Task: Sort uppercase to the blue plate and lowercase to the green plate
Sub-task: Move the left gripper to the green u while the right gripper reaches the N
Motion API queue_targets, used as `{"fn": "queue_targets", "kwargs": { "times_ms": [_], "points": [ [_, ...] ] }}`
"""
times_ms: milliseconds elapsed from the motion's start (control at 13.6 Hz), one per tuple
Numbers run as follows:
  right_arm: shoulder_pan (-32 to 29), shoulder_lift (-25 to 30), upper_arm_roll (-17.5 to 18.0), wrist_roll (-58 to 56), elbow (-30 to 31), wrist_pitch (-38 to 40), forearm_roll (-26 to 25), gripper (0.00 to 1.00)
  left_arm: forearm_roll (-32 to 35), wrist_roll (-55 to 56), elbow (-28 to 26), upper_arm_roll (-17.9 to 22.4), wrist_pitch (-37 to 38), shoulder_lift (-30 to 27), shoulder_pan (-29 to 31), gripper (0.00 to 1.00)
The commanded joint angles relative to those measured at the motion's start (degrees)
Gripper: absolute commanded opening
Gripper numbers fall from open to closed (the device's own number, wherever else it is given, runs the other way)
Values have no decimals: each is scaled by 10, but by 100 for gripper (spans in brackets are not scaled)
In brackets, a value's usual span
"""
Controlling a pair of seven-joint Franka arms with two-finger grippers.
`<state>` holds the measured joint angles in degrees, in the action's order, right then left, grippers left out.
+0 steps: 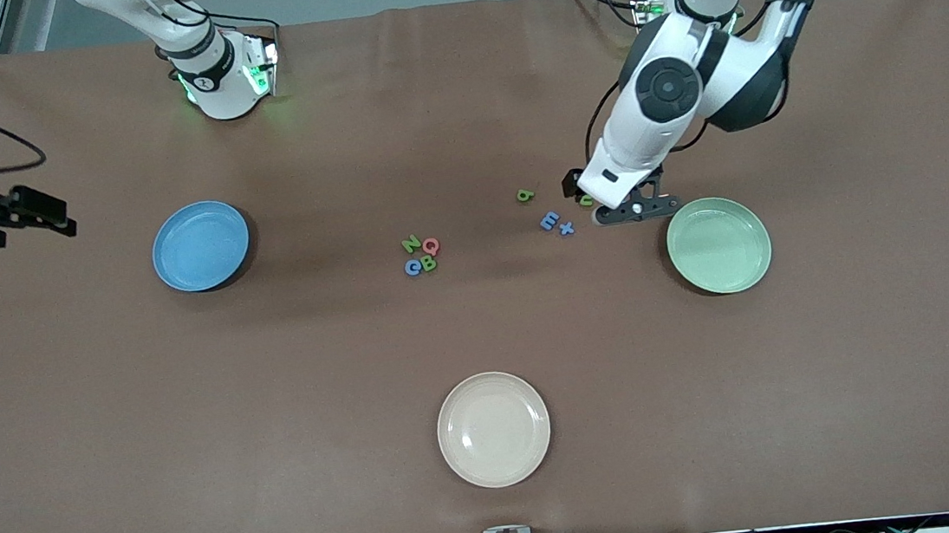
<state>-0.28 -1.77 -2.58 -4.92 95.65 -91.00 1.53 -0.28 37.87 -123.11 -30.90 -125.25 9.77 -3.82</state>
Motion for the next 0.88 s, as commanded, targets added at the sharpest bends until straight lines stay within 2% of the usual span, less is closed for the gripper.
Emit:
{"fn": "queue_targets", "kwargs": {
  "times_ms": [0,147,368,515,809],
  "points": [
    [-4,-73,2,-1,-32,6,7,100,47,35,-40,-7,-66,25,-13,100],
    [19,-78,10,2,-27,6,7,100,90,69,-51,-7,-113,58,-14,100],
    [113,-86,12,5,-3,-36,14,100,141,90,-61,-7,-145,96,-13,99],
    [153,-92,12,6,52,-100,43,100,150,92,-76,-7,-186,109,-10,96],
    [229,-92,12,22,172,-250,51,100,151,95,-117,-7,-222,111,-7,93]
  ]
}}
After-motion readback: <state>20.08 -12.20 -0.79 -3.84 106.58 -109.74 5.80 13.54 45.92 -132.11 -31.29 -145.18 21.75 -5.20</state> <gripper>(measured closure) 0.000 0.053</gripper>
